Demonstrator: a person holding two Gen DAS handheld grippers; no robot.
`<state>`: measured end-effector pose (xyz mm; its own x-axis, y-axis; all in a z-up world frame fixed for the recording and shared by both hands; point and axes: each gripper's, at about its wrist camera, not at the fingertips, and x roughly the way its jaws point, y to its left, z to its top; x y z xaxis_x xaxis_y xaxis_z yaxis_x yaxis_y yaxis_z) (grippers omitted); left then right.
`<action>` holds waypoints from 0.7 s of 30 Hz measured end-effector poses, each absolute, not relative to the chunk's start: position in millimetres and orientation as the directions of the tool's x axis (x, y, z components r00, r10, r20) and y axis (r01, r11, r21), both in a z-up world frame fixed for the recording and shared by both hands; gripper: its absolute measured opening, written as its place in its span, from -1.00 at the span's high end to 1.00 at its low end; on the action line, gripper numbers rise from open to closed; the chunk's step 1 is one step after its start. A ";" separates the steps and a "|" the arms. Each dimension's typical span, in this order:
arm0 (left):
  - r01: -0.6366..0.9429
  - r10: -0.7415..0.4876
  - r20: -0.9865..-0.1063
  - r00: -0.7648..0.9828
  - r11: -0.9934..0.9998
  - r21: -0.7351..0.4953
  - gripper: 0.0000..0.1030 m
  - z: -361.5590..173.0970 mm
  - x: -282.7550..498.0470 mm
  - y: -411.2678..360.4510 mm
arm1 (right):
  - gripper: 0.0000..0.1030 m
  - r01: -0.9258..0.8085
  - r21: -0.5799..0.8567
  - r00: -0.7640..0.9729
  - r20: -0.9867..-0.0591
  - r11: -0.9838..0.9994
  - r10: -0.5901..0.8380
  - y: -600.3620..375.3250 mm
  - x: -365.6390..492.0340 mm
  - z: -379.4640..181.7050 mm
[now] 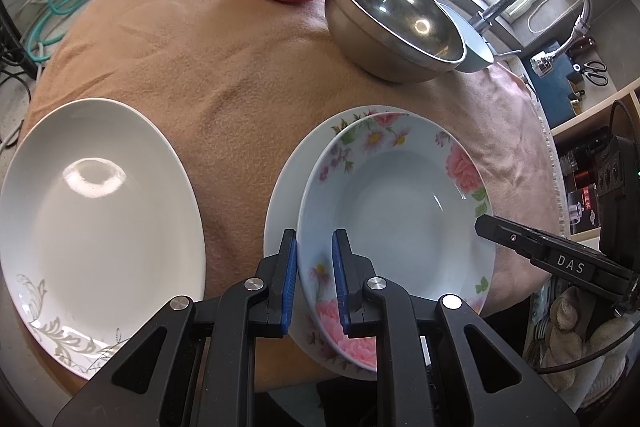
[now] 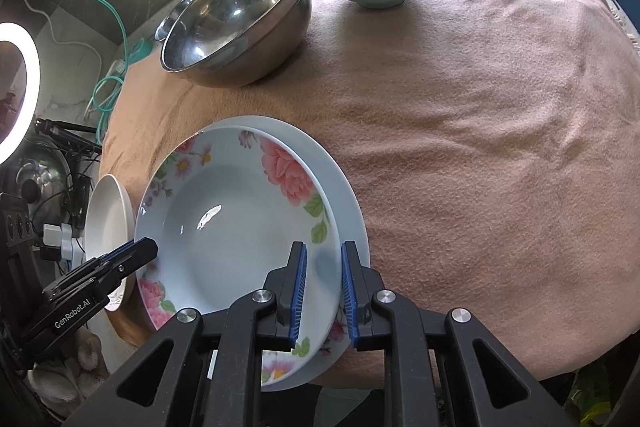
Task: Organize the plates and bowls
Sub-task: 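Lower the rose-patterned plate onto the pink-flowered plate with both tools, then open both tools and release the rose-patterned plate on the stack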
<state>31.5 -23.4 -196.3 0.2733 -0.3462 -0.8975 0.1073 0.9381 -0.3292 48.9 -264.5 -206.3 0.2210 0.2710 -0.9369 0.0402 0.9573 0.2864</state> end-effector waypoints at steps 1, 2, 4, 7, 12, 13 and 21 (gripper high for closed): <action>0.108 -0.346 -0.898 0.274 0.938 -0.329 0.70 -196.3 31.4 -23.4 | 0.67 0.037 0.283 0.222 -0.938 0.959 0.268 -263.8 48.7 -206.6; 0.109 -0.344 -0.898 0.275 0.939 -0.327 0.70 -196.1 31.5 -23.5 | 0.67 0.035 0.281 0.223 -0.938 0.959 0.266 -263.7 48.6 -206.6; 0.110 -0.343 -0.898 0.275 0.939 -0.325 0.70 -196.2 31.7 -23.9 | 0.67 0.035 0.279 0.225 -0.938 0.960 0.264 -263.6 48.3 -206.7; 0.111 -0.342 -0.898 0.275 0.940 -0.324 0.70 -196.1 31.8 -24.5 | 0.66 0.035 0.278 0.225 -0.938 0.960 0.264 -263.8 48.1 -206.6; 0.123 -0.327 -0.897 0.296 0.945 -0.304 0.71 -191.7 31.1 -24.1 | 0.66 0.033 0.279 0.227 -0.937 0.960 0.265 -263.9 48.2 -205.4; 0.125 -0.328 -0.896 0.300 0.944 -0.304 0.71 -190.4 31.1 -23.3 | 0.66 0.031 0.275 0.229 -0.938 0.961 0.261 -263.7 48.2 -204.9; 0.119 -0.340 -0.889 0.308 0.940 -0.318 0.71 -187.6 31.1 -19.0 | 0.66 0.032 0.266 0.239 -0.938 0.963 0.251 -262.8 47.2 -201.3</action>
